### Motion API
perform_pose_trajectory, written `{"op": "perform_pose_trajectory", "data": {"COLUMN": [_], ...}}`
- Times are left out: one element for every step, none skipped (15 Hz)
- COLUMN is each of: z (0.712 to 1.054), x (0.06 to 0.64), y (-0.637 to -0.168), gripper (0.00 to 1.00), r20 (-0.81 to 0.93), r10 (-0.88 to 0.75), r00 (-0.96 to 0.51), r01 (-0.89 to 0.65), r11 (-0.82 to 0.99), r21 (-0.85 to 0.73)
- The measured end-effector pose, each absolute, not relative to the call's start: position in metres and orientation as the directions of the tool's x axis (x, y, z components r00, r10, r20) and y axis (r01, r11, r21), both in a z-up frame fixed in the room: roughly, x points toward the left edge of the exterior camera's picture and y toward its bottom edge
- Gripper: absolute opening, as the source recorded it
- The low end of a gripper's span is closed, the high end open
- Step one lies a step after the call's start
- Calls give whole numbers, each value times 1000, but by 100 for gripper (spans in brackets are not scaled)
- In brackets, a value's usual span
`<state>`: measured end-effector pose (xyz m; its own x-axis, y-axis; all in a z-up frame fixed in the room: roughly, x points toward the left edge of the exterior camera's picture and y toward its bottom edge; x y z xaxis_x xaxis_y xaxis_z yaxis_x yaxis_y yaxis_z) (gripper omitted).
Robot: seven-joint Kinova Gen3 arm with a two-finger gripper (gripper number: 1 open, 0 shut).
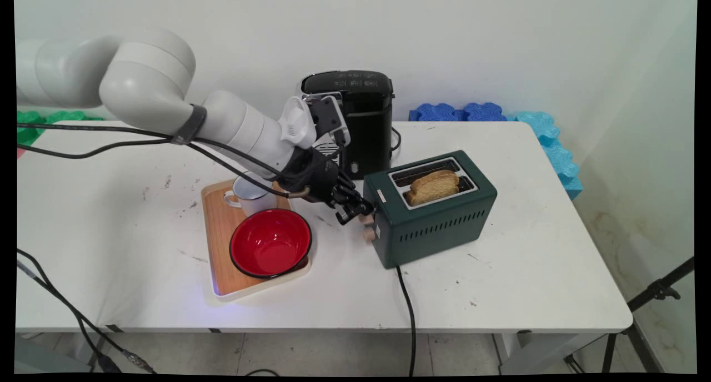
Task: Press the toaster switch
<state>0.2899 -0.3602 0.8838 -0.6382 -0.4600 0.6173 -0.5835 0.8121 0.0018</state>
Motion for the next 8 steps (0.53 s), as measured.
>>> {"op": "perform_pose_trajectory", "data": {"z": [882,881,879,878,877,876,874,873], "x": [290,291,292,292,293,293,294,294], "y": [-360,-360,-360,-360,-360,-360,-360,-360], "gripper": [0,0,0,0,0,0,0,0], "r20": [617,617,617,618,620,621,623,627], "r10": [-461,-462,-463,-464,-466,-467,-469,-471], "r00": [-638,-637,-636,-634,-632,-630,-626,-621], "r01": [-584,-585,-586,-588,-591,-592,-594,-598], "r11": [812,811,810,809,807,806,804,802], "r21": [2,2,2,3,4,6,7,10]}}
